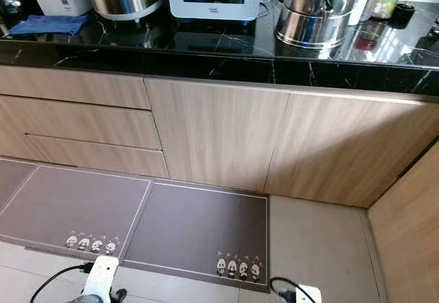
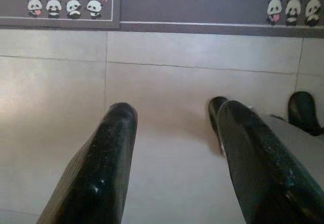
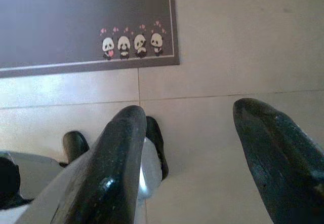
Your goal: Kitchen organization
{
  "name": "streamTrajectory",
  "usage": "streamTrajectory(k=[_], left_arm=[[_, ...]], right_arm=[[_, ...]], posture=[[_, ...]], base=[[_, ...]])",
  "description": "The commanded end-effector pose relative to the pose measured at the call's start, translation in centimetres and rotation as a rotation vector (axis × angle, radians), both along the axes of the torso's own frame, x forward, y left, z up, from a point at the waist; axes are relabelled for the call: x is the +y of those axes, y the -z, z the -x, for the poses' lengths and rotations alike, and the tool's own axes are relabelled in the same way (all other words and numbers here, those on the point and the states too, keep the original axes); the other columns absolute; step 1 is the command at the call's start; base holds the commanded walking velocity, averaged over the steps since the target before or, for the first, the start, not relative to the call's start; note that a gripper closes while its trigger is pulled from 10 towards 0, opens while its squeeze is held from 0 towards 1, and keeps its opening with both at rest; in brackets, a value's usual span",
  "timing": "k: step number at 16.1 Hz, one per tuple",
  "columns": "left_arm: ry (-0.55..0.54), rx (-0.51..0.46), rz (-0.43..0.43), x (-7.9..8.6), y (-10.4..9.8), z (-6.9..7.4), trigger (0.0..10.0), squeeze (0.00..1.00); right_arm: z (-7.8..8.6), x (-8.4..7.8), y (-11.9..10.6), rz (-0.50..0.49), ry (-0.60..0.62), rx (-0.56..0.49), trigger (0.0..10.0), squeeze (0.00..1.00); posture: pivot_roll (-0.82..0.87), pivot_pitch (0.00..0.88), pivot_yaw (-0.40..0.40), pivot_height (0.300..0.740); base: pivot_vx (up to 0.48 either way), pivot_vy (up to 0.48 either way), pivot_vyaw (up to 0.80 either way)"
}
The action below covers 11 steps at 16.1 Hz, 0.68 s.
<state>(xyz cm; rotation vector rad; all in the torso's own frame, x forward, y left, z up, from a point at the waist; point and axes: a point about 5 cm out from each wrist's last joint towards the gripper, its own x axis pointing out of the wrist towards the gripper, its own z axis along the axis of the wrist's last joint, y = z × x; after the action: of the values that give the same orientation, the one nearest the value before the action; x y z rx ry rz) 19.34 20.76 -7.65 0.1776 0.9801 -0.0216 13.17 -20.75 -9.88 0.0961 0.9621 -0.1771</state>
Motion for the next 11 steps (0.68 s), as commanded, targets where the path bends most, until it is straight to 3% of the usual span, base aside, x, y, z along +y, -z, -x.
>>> streamTrajectory(k=[1,11], left_arm=[[0.001,0.003,-0.001,0.22,0.04,0.16,10.0,0.00],[-0.004,0.010,0.030,-0.59,-0.04,-0.34,10.0,0.00]], right_arm=[[-0.15,-0.24,-0.13,0.006,0.015,-0.015,10.0,0.00],[-0.73,0.14,-0.27,0.007,0.006,-0.028,10.0,0.00]], posture=[[0.04,0.049,0.035,0.740],[0.04,0.029,0.026,0.740]], base=[[0.000,0.000,-0.76],[0.000,0.000,-0.76]])
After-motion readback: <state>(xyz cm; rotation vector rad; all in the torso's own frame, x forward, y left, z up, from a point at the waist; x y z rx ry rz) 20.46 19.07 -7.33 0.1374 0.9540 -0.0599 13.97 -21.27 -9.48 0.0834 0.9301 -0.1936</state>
